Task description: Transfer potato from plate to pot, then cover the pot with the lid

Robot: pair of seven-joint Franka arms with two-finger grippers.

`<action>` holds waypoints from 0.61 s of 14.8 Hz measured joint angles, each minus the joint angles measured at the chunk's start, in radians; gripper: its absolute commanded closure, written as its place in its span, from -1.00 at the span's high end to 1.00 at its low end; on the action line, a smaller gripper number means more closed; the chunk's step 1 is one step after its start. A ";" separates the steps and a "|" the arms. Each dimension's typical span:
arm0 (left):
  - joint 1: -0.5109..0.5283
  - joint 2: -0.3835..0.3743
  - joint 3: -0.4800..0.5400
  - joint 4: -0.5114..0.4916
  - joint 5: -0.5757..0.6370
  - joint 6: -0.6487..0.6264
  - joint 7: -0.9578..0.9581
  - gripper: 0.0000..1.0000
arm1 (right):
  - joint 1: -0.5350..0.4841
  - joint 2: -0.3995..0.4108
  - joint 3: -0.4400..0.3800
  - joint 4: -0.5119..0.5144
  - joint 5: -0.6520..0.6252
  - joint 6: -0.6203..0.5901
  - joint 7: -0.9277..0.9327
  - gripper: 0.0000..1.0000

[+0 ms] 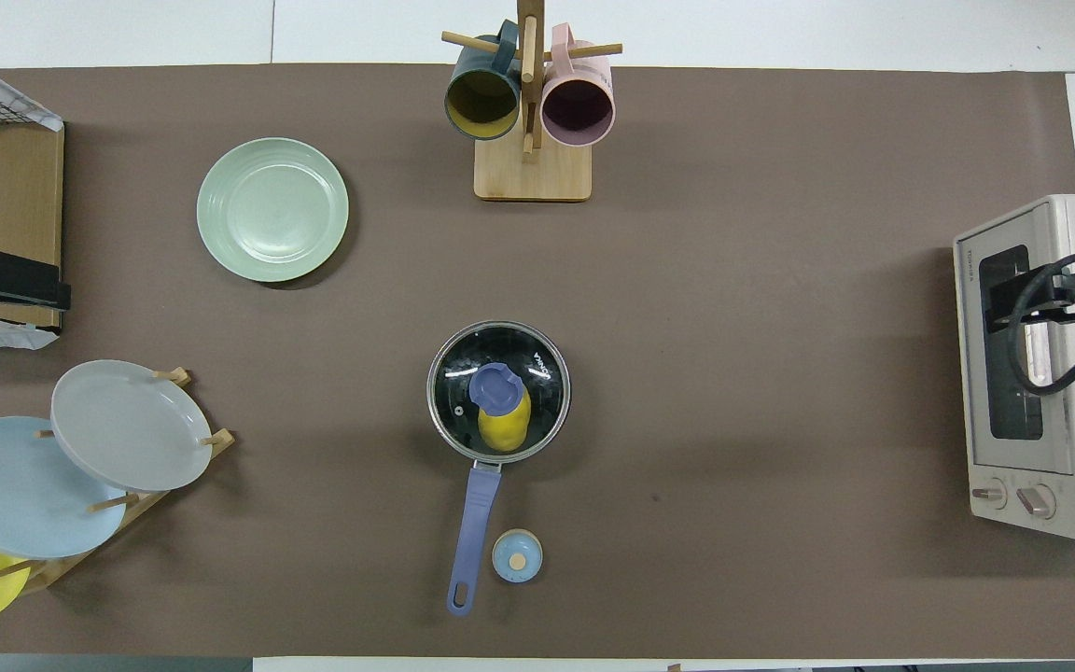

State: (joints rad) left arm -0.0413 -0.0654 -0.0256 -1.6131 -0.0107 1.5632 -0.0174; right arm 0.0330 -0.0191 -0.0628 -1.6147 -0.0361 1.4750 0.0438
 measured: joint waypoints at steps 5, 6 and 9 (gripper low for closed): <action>0.000 -0.001 0.000 0.000 0.000 0.000 0.000 1.00 | 0.001 0.001 0.003 0.004 0.026 0.022 0.000 1.00; 0.000 -0.001 0.000 -0.001 0.000 0.000 0.000 1.00 | 0.002 0.001 0.005 0.005 0.027 0.022 0.000 1.00; 0.000 -0.002 0.000 -0.001 0.000 0.000 0.000 1.00 | 0.008 0.001 0.010 0.007 0.027 0.022 0.000 1.00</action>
State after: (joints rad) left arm -0.0412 -0.0670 -0.0256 -1.6144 -0.0107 1.5632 -0.0174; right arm 0.0412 -0.0184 -0.0531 -1.6081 -0.0091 1.4970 0.0438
